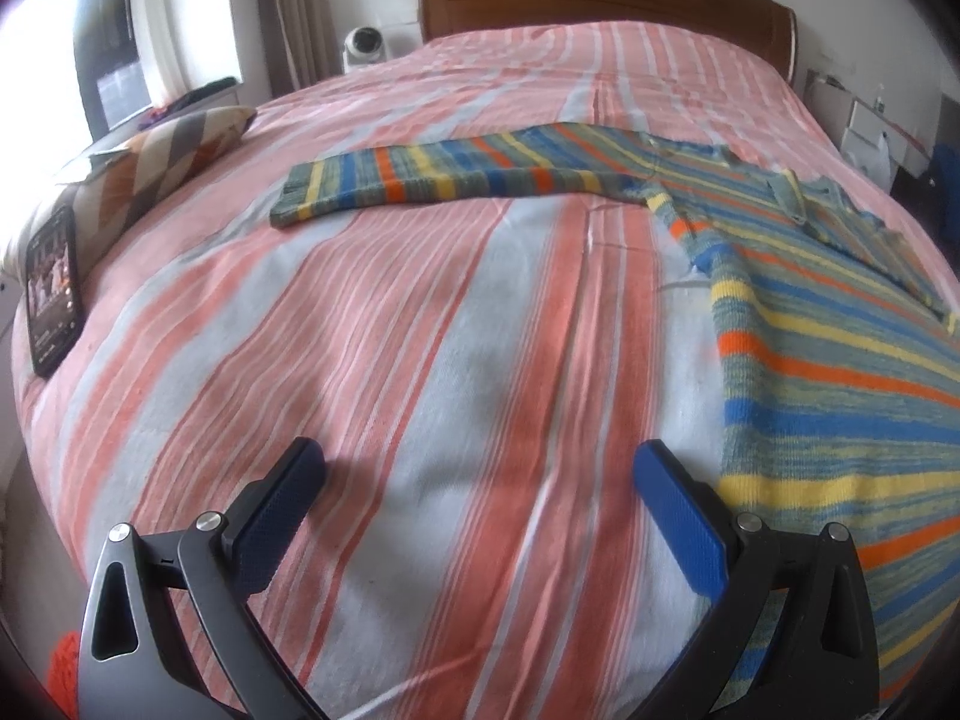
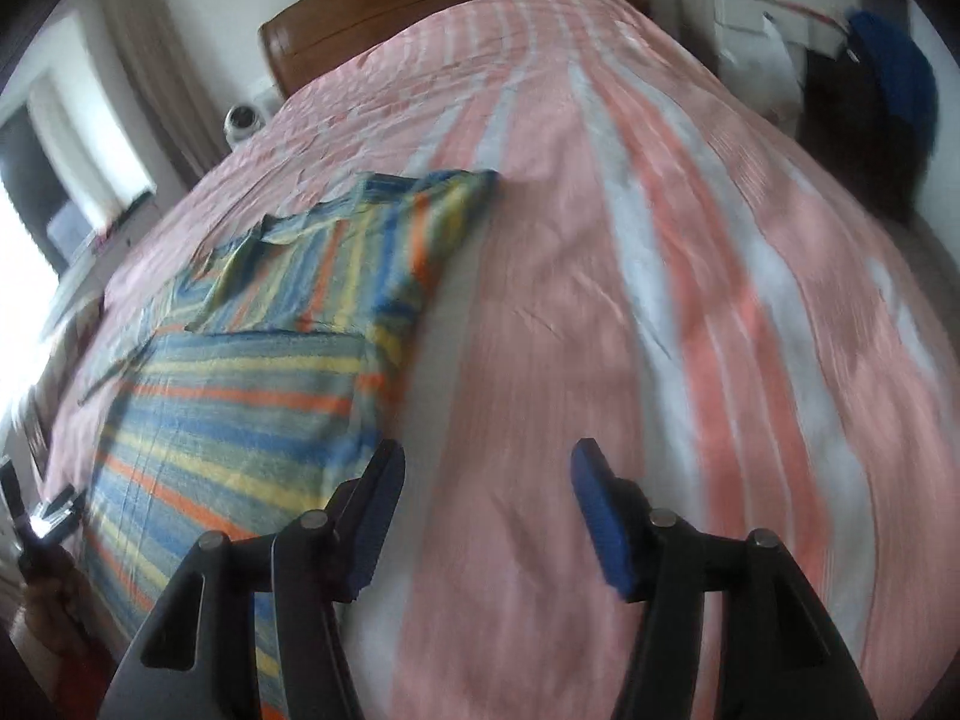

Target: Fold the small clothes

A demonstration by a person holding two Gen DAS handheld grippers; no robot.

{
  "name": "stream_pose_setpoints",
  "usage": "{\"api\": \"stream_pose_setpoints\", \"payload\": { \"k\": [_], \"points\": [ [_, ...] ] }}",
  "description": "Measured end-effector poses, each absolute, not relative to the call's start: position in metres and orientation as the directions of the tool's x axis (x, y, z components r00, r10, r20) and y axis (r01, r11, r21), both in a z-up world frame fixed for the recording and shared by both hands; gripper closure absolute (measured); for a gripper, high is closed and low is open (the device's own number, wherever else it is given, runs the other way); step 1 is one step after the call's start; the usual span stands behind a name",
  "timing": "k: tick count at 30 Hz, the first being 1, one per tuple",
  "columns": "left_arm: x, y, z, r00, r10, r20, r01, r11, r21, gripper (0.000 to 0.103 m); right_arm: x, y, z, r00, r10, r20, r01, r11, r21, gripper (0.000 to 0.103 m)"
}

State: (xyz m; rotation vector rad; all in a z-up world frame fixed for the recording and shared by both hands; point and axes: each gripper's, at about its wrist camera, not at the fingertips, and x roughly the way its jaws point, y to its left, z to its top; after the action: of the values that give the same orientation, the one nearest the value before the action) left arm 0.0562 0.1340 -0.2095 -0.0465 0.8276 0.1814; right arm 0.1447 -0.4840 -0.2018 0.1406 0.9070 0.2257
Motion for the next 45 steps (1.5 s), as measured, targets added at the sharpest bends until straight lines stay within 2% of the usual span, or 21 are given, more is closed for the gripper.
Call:
{"api": "stream_pose_setpoints", "payload": {
  "k": [3, 7, 14, 17, 18, 19, 20, 21, 22, 24, 25, 26, 27, 29, 30, 31, 34, 40, 45],
  "points": [
    [0.056, 0.134, -0.210, 0.662, 0.144, -0.736, -0.179, 0.983, 0.032, 0.000, 0.167, -0.436, -0.180, 0.586, 0.253, -0.770, -0.246, 0.961, 0.129, 0.045],
    [0.056, 0.134, -0.210, 0.661, 0.140, -0.737, -0.178, 0.984, 0.027, 0.000, 0.213, -0.337, -0.165, 0.489, 0.228, -0.842, -0.423, 0.906, 0.000, 0.045],
    [0.056, 0.136, -0.210, 0.658, 0.125, -0.742, -0.166, 0.986, 0.019, 0.000, 0.293, -0.228, -0.170, 0.520, 0.121, -0.846, -0.392, 0.913, -0.110, 0.045],
    [0.058, 0.137, -0.210, 0.655, 0.116, -0.747, -0.159, 0.987, 0.013, 0.000, 0.292, -0.185, -0.171, 0.493, 0.236, -0.838, -0.494, 0.868, -0.046, 0.046],
    [0.059, 0.137, -0.210, 0.654, 0.111, -0.748, -0.156, 0.988, 0.010, 0.000, 0.291, -0.173, -0.176, 0.485, 0.221, -0.846, -0.517, 0.853, -0.074, 0.046],
    [0.060, 0.138, -0.210, 0.653, 0.109, -0.749, -0.155, 0.988, 0.008, 0.000, 0.291, -0.159, -0.186, 0.487, 0.182, -0.854, -0.536, 0.834, -0.128, 0.049],
    [0.061, 0.138, -0.210, 0.653, 0.106, -0.750, -0.153, 0.988, 0.006, 0.000, 0.291, -0.150, -0.195, 0.488, 0.146, -0.860, -0.551, 0.816, -0.174, 0.056],
    [0.062, 0.139, -0.210, 0.652, 0.103, -0.751, -0.152, 0.988, 0.003, 0.000, 0.293, -0.144, -0.205, 0.497, 0.108, -0.861, -0.556, 0.801, -0.221, 0.086],
    [0.061, 0.139, -0.209, 0.652, 0.101, -0.752, -0.152, 0.988, 0.001, 0.000, 0.297, -0.144, -0.213, 0.512, 0.067, -0.856, -0.534, 0.805, -0.257, 0.100],
    [0.060, 0.140, -0.209, 0.651, 0.098, -0.753, -0.148, 0.989, 0.001, 0.000, 0.305, -0.167, -0.210, 0.541, 0.092, -0.836, -0.426, 0.887, -0.178, 0.100],
    [0.060, 0.140, -0.209, 0.651, 0.096, -0.753, -0.146, 0.989, 0.000, 0.000, 0.307, -0.187, -0.206, 0.542, 0.160, -0.825, -0.353, 0.934, -0.051, 0.100],
    [0.061, 0.140, -0.209, 0.650, 0.095, -0.754, -0.145, 0.989, -0.001, 0.000, 0.309, -0.212, -0.203, 0.517, 0.309, -0.798, -0.300, 0.939, 0.170, 0.100],
    [0.061, 0.140, -0.209, 0.649, 0.095, -0.755, -0.145, 0.989, -0.001, 0.000, 0.312, -0.231, -0.207, 0.456, 0.506, -0.732, -0.289, 0.862, 0.416, 0.096],
    [0.061, 0.140, -0.209, 0.650, 0.096, -0.754, -0.146, 0.989, 0.001, 0.000, 0.316, -0.251, -0.219, 0.361, 0.671, -0.648, -0.245, 0.739, 0.628, 0.065],
    [0.061, 0.140, -0.209, 0.650, 0.096, -0.754, -0.146, 0.989, 0.000, 0.000, 0.316, -0.259, -0.221, 0.348, 0.692, -0.632, -0.224, 0.717, 0.660, 0.036],
    [0.061, 0.140, -0.209, 0.650, 0.095, -0.754, -0.145, 0.989, 0.000, 0.000, 0.315, -0.265, -0.221, 0.347, 0.710, -0.613, -0.217, 0.696, 0.684, 0.030],
    [0.062, 0.141, -0.209, 0.651, 0.095, -0.753, -0.145, 0.989, 0.000, 0.000, 0.306, -0.286, -0.211, 0.377, 0.725, -0.576, -0.228, 0.675, 0.701, 0.030],
    [0.061, 0.140, -0.209, 0.656, 0.109, -0.747, -0.147, 0.989, 0.015, 0.000, 0.264, -0.335, -0.203, 0.422, 0.592, -0.687, -0.252, 0.804, 0.538, 0.030],
    [0.059, 0.138, -0.211, 0.660, 0.119, -0.742, -0.152, 0.988, 0.023, 0.000, 0.220, -0.432, -0.225, 0.483, 0.433, -0.761, -0.121, 0.894, 0.432, 0.032]
  ]
}}
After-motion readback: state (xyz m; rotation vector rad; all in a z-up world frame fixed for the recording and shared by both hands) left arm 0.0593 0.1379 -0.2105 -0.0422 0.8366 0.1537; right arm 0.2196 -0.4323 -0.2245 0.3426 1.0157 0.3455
